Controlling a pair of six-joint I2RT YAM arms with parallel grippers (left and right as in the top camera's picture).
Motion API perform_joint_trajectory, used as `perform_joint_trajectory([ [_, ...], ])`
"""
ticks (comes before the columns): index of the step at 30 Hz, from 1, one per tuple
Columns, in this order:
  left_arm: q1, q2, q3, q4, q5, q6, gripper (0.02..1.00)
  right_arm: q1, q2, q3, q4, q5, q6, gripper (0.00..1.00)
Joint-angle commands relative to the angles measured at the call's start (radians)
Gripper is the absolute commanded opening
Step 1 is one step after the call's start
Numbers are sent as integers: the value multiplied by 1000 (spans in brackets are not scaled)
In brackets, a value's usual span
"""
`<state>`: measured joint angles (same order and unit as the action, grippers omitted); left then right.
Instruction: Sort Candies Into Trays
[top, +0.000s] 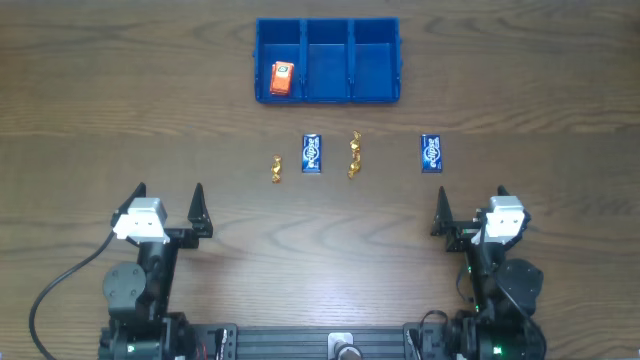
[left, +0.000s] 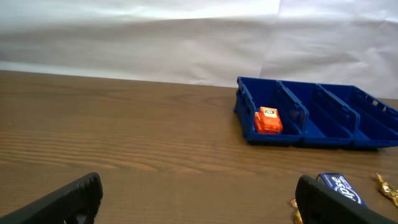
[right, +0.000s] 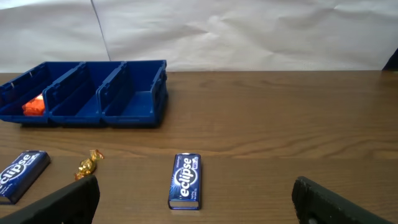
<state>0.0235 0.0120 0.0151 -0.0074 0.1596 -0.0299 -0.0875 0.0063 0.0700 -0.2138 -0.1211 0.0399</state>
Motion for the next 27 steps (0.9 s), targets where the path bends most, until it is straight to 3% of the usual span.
perform_joint_trajectory([
  [1,2,-8,-10,-52,40,-15,998,-2,35,15,-1,-12,8,998],
  [9,2,-8,-10,-52,40,-15,998,-2,540,427,-103,-23,-16,998],
  [18,2,-8,-10,-52,40,-15,998,9,1144,953,-515,-23,-15,998],
  [22,2,-8,-10,-52,40,-15,998,30,1350,1046,-605,-23,6,998],
  [27,2,-8,-10,-52,40,-15,996,74,1522,1051,-579,-22,42,998],
])
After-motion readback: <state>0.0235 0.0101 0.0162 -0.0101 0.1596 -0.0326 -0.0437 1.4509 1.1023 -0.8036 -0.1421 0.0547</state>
